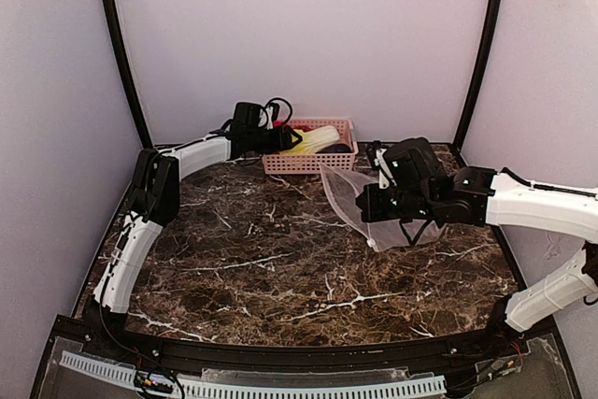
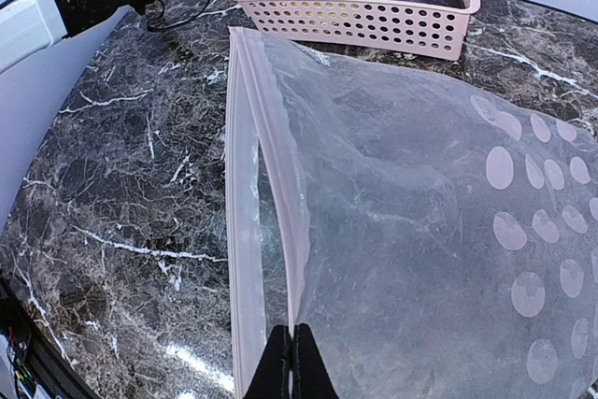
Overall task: Place the food in the zip-top bag and seal the zipper
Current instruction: Pick up the fake vegetable from the bin.
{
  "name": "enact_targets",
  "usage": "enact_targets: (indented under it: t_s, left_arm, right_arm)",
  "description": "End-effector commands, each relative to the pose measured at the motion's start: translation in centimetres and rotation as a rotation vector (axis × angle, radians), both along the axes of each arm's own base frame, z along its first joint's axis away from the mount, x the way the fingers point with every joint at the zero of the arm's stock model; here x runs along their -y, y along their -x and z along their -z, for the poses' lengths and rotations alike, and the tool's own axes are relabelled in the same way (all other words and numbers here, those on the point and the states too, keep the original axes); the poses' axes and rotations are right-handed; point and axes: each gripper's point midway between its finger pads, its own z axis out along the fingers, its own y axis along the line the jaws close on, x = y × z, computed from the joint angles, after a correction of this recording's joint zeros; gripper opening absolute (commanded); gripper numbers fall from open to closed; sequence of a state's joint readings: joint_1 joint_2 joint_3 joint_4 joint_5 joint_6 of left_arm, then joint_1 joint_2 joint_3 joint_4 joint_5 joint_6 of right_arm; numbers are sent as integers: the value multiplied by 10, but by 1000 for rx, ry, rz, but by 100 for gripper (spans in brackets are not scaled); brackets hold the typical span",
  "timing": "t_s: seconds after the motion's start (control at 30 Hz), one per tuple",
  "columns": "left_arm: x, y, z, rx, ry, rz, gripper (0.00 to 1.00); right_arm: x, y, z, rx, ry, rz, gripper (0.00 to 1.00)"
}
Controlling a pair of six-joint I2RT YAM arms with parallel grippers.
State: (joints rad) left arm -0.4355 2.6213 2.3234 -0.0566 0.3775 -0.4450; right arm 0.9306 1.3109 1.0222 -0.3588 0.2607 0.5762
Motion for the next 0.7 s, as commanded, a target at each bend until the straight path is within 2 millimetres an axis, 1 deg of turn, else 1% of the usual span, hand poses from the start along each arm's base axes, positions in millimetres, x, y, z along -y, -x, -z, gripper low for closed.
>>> enact_targets:
  t_s: [0.0, 0.03, 0.07, 0.1, 0.13, 0.17, 0.2, 0.23, 0.27, 0.3, 0.33, 0.37, 0.4, 0.57, 0.63, 0.67]
  left_arm:
    - [14, 1, -23, 46, 109, 76, 60]
    - [14, 1, -23, 45, 111, 73, 58]
    - [14, 0, -23, 47, 111, 70, 51]
    - [14, 0, -23, 48, 111, 70, 48]
    - [14, 0, -23, 48, 111, 71, 41]
    - [14, 0, -24, 48, 112, 72, 37]
    - [14, 1, -26, 51, 114, 74, 29]
    - [15, 1, -28, 54, 118, 77, 25]
    - [15, 1, -33, 62, 123, 78, 18]
    - [15, 2, -36, 67, 127, 81, 15]
    - [15, 2, -44, 81, 133, 83, 10]
    - [15, 2, -48, 92, 136, 82, 7]
    - [15, 2, -56, 105, 140, 82, 2]
    - [14, 4, -87, 169, 154, 88, 1]
    - [13, 7, -105, 201, 165, 97, 1]
    - [13, 9, -118, 224, 172, 102, 1]
  right_arm:
    - [-6, -8, -14, 27, -35, -6, 0]
    - [-6, -8, -13, 26, -35, -5, 0]
    - [-6, -8, -13, 24, -34, -6, 0]
    - [-5, -8, -13, 26, -35, -4, 0]
    - [-5, -7, -13, 26, -36, -4, 0]
    - [-4, -7, -13, 26, -37, -2, 0]
    - [-4, -7, -13, 26, -36, -1, 0]
    - [-3, -7, -13, 25, -37, 0, 0]
    - [-3, -7, -12, 24, -37, 1, 0]
    - [-2, -7, -12, 24, -37, 3, 0]
    - [-2, -6, -12, 24, -39, 3, 0]
    - [-2, -6, -13, 25, -41, 3, 0]
    - [-1, -6, -12, 24, -41, 5, 0]
    - [2, -5, -14, 29, -45, 13, 0]
    - [5, -5, -16, 34, -49, 20, 0]
    - [6, -5, -16, 35, -50, 23, 0]
